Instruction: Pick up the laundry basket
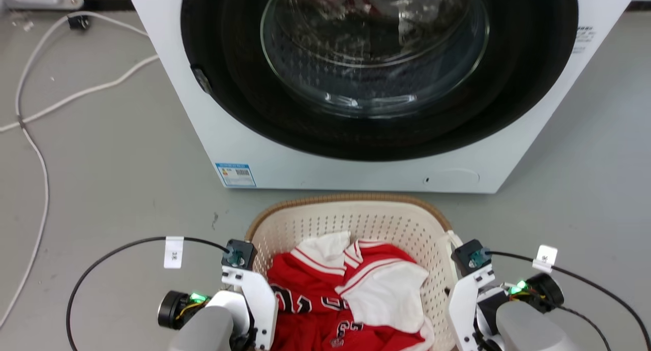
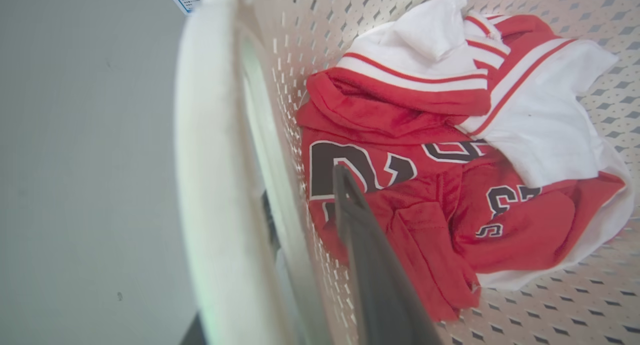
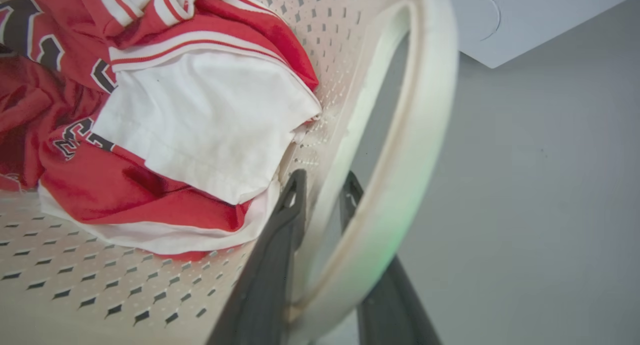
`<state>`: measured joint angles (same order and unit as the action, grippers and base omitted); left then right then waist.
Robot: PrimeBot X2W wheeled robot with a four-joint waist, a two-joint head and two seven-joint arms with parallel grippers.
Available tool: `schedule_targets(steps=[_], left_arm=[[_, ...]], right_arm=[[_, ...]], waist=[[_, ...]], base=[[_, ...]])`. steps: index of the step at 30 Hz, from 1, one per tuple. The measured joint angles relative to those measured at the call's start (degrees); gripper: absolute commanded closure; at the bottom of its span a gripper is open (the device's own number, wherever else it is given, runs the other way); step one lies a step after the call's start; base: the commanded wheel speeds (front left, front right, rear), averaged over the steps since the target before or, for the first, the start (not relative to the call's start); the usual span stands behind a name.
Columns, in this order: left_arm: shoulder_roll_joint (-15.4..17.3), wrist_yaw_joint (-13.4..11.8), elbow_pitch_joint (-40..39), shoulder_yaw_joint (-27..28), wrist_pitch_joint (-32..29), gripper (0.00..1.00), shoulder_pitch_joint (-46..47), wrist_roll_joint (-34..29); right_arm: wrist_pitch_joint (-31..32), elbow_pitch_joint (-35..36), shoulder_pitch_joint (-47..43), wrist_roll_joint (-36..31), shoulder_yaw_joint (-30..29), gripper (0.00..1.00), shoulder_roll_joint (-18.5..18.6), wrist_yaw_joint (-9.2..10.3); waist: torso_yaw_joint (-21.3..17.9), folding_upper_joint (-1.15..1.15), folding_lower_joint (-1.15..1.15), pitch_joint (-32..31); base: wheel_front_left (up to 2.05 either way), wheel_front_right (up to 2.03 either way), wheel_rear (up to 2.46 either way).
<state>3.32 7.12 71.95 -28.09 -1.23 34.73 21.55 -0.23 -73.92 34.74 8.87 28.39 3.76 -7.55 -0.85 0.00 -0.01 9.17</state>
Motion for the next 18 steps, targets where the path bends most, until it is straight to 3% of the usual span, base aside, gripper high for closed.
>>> schedule_targets(steps=[18], left_arm=[[2.07, -0.08, -3.55, -11.20, -4.91, 1.00, -5.75, 11.70]], right_arm=[[5.45, 3.66, -5.58, 14.06, 13.91, 1.00, 3.16, -0.01]], waist=[[0.72, 0.00, 0.01, -8.55]], base=[[0.00, 0.00, 0.00]])
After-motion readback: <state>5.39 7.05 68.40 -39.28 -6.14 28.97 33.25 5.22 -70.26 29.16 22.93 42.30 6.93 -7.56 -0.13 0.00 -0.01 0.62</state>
